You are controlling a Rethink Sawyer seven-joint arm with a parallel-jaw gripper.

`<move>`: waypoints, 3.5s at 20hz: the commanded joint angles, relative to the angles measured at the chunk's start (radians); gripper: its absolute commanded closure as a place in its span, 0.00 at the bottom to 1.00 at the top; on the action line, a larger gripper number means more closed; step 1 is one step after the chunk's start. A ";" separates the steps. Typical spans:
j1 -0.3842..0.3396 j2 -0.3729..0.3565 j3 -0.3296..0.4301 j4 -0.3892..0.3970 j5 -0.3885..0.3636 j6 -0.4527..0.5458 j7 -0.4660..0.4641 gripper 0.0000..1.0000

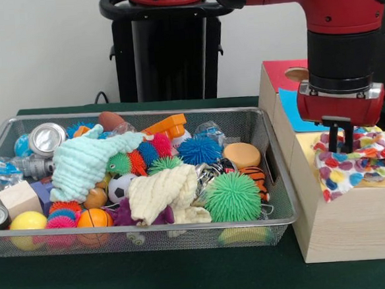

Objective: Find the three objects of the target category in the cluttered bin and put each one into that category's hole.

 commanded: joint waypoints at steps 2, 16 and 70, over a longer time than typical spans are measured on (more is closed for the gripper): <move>0.013 0.136 0.051 -0.033 0.026 -0.088 0.156 1.00; 0.031 0.154 0.036 -0.063 0.078 0.057 0.180 1.00; -0.116 0.147 0.099 0.253 -0.120 -0.374 0.075 1.00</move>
